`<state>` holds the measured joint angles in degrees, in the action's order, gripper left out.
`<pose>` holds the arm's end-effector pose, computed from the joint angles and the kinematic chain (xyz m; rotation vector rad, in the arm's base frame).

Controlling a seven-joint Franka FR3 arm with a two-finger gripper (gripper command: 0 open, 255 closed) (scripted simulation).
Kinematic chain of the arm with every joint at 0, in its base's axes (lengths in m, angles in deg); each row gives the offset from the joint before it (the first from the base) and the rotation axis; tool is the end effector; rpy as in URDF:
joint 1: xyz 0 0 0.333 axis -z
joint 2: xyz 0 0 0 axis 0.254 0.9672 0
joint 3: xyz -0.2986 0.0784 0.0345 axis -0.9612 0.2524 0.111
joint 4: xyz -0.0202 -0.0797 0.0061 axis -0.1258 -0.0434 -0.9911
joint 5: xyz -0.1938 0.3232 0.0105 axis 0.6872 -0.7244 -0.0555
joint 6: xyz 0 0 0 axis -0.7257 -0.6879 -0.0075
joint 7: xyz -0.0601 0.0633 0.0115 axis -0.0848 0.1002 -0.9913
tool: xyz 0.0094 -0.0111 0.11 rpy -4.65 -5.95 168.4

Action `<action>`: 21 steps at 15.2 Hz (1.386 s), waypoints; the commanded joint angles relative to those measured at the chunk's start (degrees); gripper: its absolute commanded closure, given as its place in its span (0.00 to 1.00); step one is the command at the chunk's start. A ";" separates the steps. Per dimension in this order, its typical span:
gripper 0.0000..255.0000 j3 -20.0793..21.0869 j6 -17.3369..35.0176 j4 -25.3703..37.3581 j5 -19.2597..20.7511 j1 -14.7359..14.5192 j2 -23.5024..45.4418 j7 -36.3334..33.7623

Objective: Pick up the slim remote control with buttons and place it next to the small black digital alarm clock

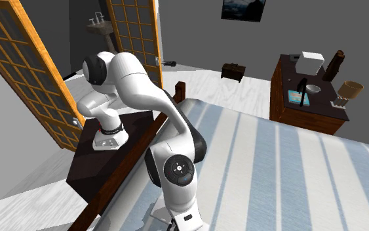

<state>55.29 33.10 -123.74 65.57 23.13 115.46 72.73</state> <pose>0.3044 -0.5923 0.3396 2.9934 -0.9374 -0.0162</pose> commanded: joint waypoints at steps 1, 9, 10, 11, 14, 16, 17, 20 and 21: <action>1.00 0.00 0.02 0.02 -0.01 0.01 0.01 0.01; 0.00 0.00 0.02 0.03 -0.01 0.01 0.01 0.01; 0.00 -0.30 -1.47 0.80 0.48 -0.14 -0.79 -0.30; 0.00 -0.58 -3.00 1.67 0.94 -0.25 -1.54 -0.59; 0.00 -1.01 -5.81 3.46 1.70 -0.37 -2.70 -1.08; 0.00 -1.01 -5.81 3.46 1.70 -0.37 -2.71 -1.08; 0.00 -1.01 -5.81 3.46 1.70 -0.37 -2.70 -1.08; 0.00 -1.01 -5.81 3.46 1.70 -0.37 -2.70 -1.08; 0.00 -1.01 -5.81 3.46 1.70 -0.37 -2.70 -1.08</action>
